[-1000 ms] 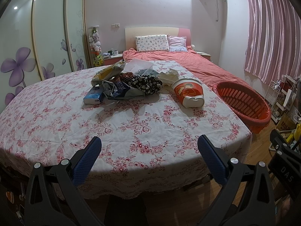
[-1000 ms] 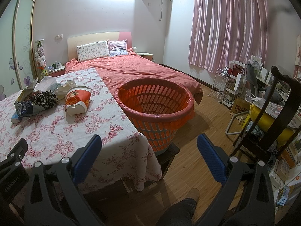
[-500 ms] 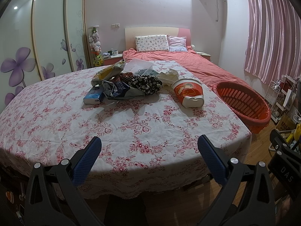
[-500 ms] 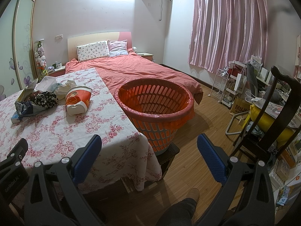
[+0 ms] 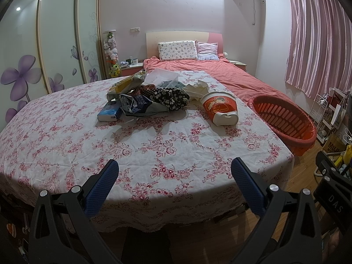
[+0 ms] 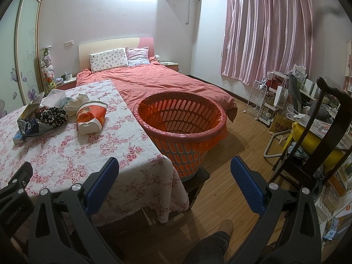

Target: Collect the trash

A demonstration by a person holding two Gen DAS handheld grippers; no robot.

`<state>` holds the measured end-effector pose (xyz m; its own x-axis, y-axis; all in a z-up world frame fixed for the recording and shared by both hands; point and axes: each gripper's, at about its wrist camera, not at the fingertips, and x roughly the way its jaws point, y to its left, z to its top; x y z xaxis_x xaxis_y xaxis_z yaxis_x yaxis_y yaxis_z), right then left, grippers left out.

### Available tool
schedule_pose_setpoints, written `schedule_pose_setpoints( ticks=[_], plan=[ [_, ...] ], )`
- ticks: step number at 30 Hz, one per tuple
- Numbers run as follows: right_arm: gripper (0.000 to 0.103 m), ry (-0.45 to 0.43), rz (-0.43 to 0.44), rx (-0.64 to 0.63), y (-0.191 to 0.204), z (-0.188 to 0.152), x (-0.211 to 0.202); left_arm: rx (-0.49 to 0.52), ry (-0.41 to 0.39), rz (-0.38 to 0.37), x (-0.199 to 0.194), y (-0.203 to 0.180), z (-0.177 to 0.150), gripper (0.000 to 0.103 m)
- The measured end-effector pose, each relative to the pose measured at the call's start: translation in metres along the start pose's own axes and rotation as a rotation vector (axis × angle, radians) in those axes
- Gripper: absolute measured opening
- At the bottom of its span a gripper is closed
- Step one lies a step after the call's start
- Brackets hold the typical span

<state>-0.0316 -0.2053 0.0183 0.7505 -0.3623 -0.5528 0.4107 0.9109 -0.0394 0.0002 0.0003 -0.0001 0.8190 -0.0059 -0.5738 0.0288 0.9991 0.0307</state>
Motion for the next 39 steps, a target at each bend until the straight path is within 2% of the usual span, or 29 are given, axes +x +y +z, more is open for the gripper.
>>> schedule_pose_setpoints(
  ticks=[17, 22, 25, 35, 39],
  plan=[
    [0.099, 0.004, -0.001, 0.001, 0.0, 0.002, 0.003, 0.0, 0.007, 0.001, 0.002, 0.002, 0.007, 0.101],
    [0.099, 0.007, 0.026, -0.001, 0.006, 0.009, 0.013, -0.01, 0.014, 0.008, 0.01, 0.005, 0.008, 0.101],
    [0.099, 0.009, 0.066, -0.002, 0.015, 0.013, 0.021, -0.026, 0.019, 0.018, 0.018, 0.015, 0.01, 0.101],
    [0.099, 0.051, 0.283, -0.023, 0.073, 0.04, 0.071, -0.132, 0.075, 0.033, 0.055, 0.069, 0.021, 0.101],
    [0.099, 0.074, 0.345, -0.012, 0.096, 0.053, 0.092, -0.156, 0.067, 0.052, 0.062, 0.087, 0.026, 0.101]
  ],
)
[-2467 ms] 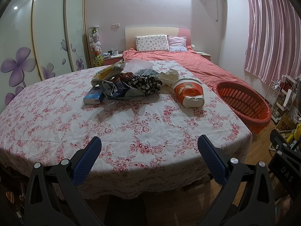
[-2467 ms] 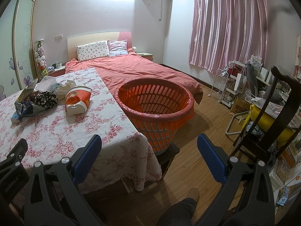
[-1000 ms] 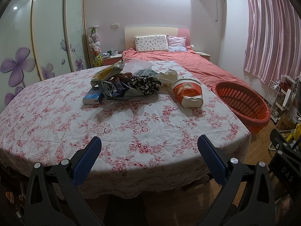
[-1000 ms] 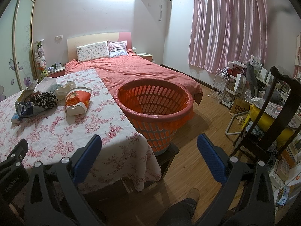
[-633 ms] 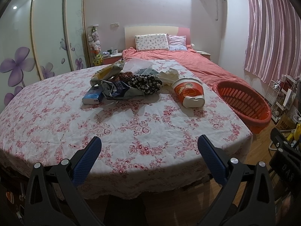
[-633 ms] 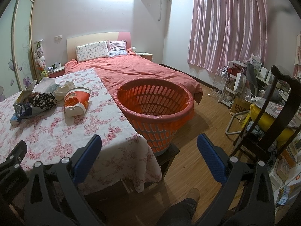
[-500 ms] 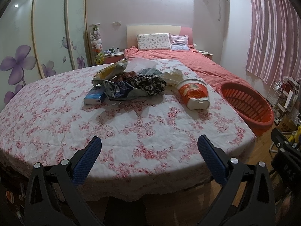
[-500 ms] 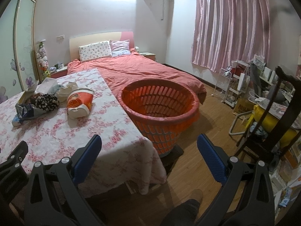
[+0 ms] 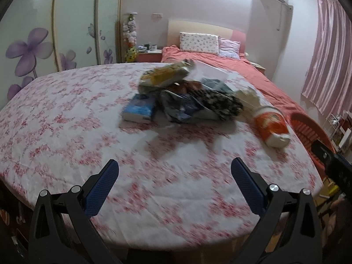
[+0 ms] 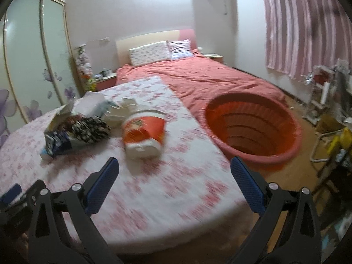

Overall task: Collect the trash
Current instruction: 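Move the right tool to the red-and-white paper cup and close on it, then lift the paper cup with the right tool while the left tool grasps a dark plastic bag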

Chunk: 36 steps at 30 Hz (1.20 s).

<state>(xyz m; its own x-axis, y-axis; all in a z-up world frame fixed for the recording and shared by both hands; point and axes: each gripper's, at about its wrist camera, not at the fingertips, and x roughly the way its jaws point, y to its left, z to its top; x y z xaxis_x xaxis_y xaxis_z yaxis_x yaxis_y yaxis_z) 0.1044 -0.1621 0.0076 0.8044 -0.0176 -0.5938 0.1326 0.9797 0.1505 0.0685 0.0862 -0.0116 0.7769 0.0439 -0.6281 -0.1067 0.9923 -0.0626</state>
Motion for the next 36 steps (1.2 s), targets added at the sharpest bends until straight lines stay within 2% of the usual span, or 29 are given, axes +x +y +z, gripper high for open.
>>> schedule_pose_setpoints(
  ticks=[2, 7, 15, 17, 20, 22, 32, 34, 36],
  plan=[
    [0.099, 0.016, -0.013, 0.007, 0.007, 0.008, 0.017, -0.008, -0.006, 0.01, 0.003, 0.006, 0.004, 0.101],
    [0.099, 0.094, 0.026, 0.021, 0.018, 0.019, 0.057, -0.017, -0.012, 0.021, 0.012, 0.019, 0.01, 0.101],
    [0.099, 0.156, 0.005, -0.029, 0.038, 0.023, 0.097, -0.016, 0.005, -0.022, 0.03, 0.032, 0.023, 0.101],
    [0.096, 0.17, -0.004, -0.058, 0.045, 0.023, 0.104, -0.028, 0.016, -0.039, 0.036, 0.036, 0.028, 0.101],
    [0.086, 0.196, -0.014, -0.093, 0.05, 0.021, 0.111, -0.036, 0.028, -0.055, 0.044, 0.037, 0.033, 0.101],
    [0.075, 0.216, -0.018, -0.099, 0.051, 0.019, 0.116, -0.035, 0.032, -0.062, 0.046, 0.037, 0.036, 0.101],
    [0.073, 0.218, 0.026, -0.055, 0.039, 0.018, 0.11, -0.018, 0.053, -0.101, 0.066, 0.028, 0.05, 0.1],
    [0.073, 0.212, 0.025, -0.058, 0.037, 0.018, 0.106, -0.009, 0.059, -0.101, 0.072, 0.025, 0.053, 0.098],
    [0.073, 0.208, 0.024, -0.061, 0.037, 0.019, 0.104, -0.011, 0.076, -0.108, 0.08, 0.024, 0.057, 0.089]
  ],
)
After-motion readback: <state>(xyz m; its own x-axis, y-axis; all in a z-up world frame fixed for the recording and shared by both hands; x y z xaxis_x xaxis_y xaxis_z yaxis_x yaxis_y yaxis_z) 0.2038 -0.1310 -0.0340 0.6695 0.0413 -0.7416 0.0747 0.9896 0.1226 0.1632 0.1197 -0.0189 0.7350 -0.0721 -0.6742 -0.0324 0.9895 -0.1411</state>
